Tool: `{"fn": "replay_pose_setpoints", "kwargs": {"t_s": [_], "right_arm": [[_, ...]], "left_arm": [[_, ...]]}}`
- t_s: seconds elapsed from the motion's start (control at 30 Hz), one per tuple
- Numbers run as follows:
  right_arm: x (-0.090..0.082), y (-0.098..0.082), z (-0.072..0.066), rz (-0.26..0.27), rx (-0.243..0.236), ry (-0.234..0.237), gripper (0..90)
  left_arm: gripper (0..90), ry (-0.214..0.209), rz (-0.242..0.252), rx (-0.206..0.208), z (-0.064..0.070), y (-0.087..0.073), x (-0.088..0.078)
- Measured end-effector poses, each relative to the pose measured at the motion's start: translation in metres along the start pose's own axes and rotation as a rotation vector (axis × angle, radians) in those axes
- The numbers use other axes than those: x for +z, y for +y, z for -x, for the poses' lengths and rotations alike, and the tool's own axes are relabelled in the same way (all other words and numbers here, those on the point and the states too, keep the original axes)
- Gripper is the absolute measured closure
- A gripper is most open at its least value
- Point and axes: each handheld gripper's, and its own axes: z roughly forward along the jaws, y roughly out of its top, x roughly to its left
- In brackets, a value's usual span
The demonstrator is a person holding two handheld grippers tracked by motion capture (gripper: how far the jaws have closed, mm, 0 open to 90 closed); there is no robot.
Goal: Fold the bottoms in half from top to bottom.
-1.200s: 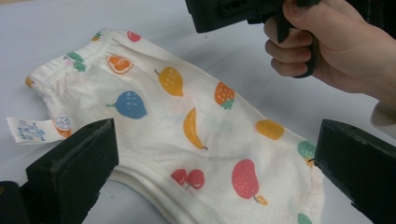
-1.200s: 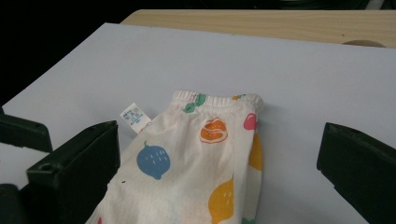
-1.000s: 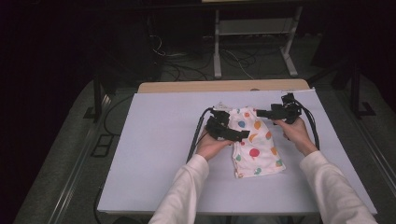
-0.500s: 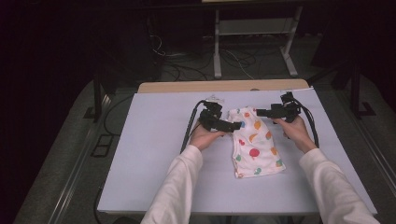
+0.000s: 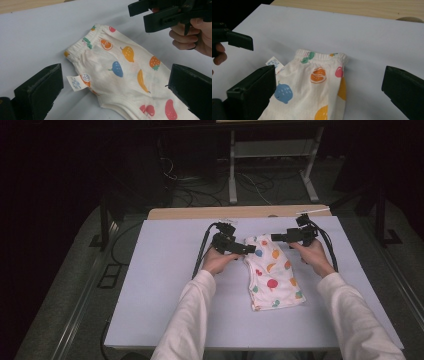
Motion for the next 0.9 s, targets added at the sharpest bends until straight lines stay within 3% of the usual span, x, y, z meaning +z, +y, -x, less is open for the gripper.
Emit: {"fn": "replay_pose_setpoints", "kwargs": {"t_s": [0.1,0.23,0.27,0.5,0.67,0.9], "right_arm": [[0.005,0.001,0.005,-0.018,0.014,-0.006,0.0],[0.009,0.002,0.008,-0.04,0.024,-0.006,0.2],[0.011,0.002,0.009,-0.049,0.029,-0.006,1.1],[0.012,0.003,0.016,-0.05,0.058,-0.002,7.0],[0.012,0.005,0.02,-0.072,0.067,0.002,13.2],[0.009,0.007,0.024,-0.097,0.065,0.005,19.3]], "left_arm": [[0.0,0.001,0.009,-0.047,-0.01,0.002,0.006],[0.0,0.002,0.006,-0.065,-0.015,0.0,0.012],[0.0,-0.004,0.005,-0.091,-0.018,-0.003,0.015],[0.0,-0.014,-0.005,-0.118,-0.022,-0.003,0.026],[0.1,-0.009,-0.024,-0.115,-0.023,0.0,0.032],[5.0,-0.008,-0.019,-0.157,-0.029,0.003,0.04]]}}
